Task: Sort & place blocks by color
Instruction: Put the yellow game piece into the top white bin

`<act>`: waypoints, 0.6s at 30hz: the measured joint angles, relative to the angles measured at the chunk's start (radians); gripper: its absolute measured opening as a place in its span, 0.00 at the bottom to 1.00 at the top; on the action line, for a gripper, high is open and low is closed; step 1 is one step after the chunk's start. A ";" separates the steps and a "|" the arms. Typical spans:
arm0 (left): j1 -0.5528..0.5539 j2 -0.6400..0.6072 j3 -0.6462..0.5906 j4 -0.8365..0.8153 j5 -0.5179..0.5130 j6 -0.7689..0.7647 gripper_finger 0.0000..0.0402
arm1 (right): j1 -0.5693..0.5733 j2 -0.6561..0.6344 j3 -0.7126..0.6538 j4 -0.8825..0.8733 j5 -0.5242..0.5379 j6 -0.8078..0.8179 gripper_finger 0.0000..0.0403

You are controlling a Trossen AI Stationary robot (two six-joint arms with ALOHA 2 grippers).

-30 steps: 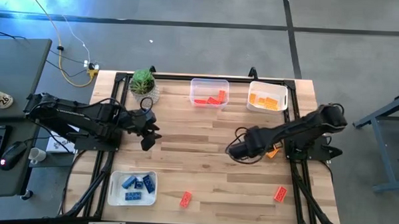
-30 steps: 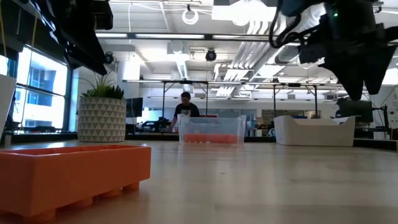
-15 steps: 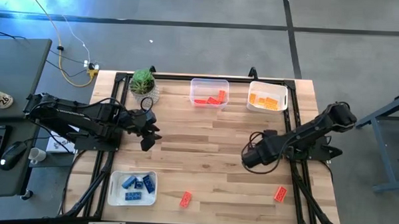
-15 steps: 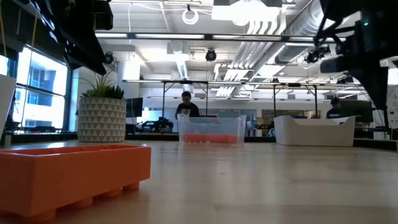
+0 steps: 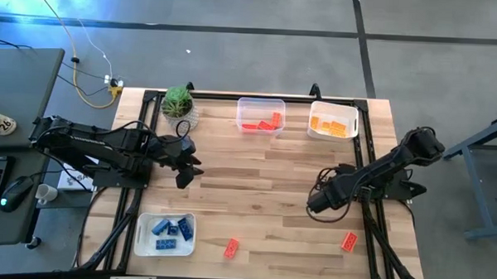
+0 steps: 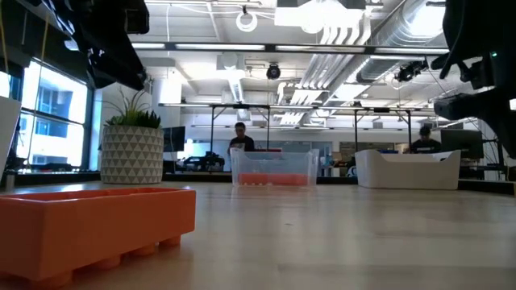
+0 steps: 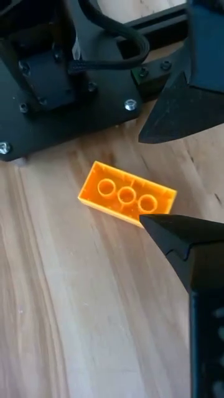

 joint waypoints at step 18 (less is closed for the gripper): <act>0.000 0.000 0.000 0.000 0.000 0.026 0.45 | -0.052 0.000 -0.026 0.068 -0.140 -0.347 0.45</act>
